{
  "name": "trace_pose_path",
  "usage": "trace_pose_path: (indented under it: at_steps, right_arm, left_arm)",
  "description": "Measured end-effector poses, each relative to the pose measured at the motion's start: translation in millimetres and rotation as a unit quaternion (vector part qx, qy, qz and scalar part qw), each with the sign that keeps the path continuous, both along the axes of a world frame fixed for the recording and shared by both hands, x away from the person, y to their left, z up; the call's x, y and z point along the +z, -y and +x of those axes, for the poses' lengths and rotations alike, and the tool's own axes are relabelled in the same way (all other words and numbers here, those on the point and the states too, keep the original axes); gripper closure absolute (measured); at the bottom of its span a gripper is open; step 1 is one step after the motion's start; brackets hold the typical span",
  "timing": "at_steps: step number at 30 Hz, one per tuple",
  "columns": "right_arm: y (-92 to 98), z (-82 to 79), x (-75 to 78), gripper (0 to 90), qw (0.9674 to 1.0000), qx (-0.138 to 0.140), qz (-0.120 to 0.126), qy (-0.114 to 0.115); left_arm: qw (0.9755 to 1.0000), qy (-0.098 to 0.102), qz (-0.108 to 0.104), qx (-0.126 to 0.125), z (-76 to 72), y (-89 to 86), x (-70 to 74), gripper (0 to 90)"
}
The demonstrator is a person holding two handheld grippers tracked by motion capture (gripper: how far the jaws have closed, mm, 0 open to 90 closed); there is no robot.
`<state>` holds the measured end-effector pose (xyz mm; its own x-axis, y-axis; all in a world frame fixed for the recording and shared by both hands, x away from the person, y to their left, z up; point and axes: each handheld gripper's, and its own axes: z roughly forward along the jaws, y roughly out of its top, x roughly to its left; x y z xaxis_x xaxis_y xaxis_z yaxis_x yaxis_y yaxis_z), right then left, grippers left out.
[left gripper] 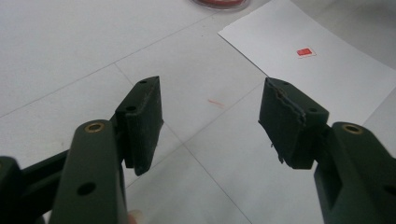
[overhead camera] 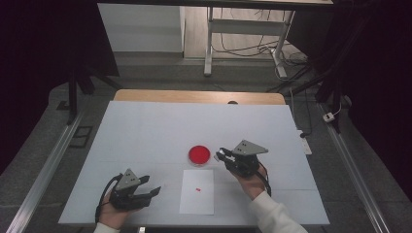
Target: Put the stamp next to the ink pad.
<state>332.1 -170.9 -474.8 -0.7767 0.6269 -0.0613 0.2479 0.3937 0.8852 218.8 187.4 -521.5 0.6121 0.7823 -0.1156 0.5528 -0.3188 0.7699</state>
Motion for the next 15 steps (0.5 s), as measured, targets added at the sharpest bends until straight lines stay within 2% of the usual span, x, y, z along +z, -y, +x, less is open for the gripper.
trace_pose_path:
  at_steps: [15]
  right_arm:
    - [6.4, 19.2, -0.4, 75.1, 0.9997, -0.022, -0.001, -0.006]
  left_arm:
    - [1.0, 0.0, 0.0, 0.0, 0.2, 0.4, -0.4, 39.1]
